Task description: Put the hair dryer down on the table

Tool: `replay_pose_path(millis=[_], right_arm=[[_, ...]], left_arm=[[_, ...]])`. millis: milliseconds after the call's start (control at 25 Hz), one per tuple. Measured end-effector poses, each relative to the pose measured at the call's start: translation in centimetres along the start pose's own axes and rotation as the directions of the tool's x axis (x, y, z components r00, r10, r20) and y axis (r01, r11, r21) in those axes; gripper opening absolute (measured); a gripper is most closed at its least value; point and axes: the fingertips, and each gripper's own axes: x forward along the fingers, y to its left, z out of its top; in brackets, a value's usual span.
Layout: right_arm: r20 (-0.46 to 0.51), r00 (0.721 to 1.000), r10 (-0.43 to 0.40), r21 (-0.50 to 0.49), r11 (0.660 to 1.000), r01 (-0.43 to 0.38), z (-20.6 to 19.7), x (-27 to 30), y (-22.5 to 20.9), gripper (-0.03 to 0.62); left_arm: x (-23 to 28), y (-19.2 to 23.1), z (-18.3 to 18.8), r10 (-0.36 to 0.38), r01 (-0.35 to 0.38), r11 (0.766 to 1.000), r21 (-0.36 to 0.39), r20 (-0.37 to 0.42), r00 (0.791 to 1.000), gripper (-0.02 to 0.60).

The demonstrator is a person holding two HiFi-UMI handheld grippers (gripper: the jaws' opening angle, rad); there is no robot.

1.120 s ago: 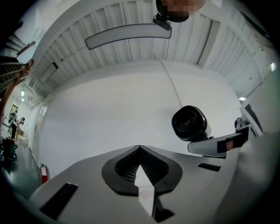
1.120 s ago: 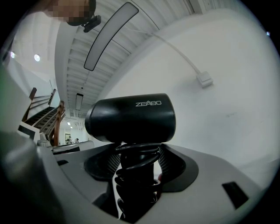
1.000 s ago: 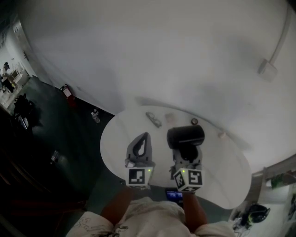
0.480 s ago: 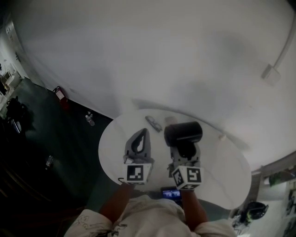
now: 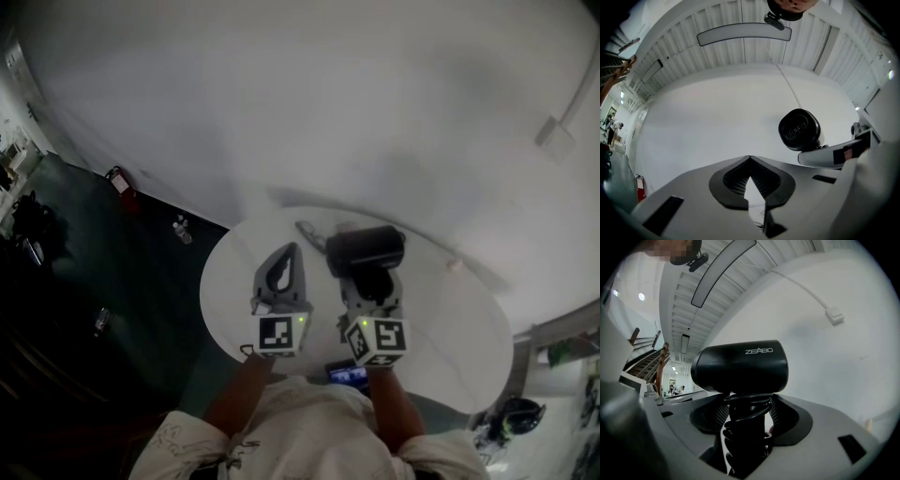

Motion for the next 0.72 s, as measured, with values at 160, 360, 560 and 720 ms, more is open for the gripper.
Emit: replay_pose_path(millis=[160, 360, 560, 720], right_arm=[[-0.046, 0.999, 0.004, 0.002, 1.0, -0.004, -1.7, 0.7, 0.2, 0.273], [-0.139, 0.99, 0.008, 0.012, 1.0, -0.006, -5.3, 2.1, 0.2, 0.273], [-0.263, 0.965, 0.008, 0.015, 1.0, -0.005, -10.4, 3.4, 0.0, 0.273], [-0.381, 0.924, -0.006, 0.029, 0.999, 0.018, -15.0, 3.8, -0.7, 0.273]], left_arm=[[-0.4, 0.5, -0.1, 0.013, -0.013, 1.0, 0.004, 0.0, 1.0, -0.005], [-0.8, 1.1, -0.7, 0.042, -0.042, 0.999, -0.002, -0.012, 0.999, -0.005], [-1.5, 1.8, -1.7, 0.066, -0.066, 0.998, 0.008, -0.031, 0.997, -0.005], [-1.9, 2.0, -2.1, 0.075, -0.075, 0.997, 0.011, -0.034, 0.997, -0.005]])
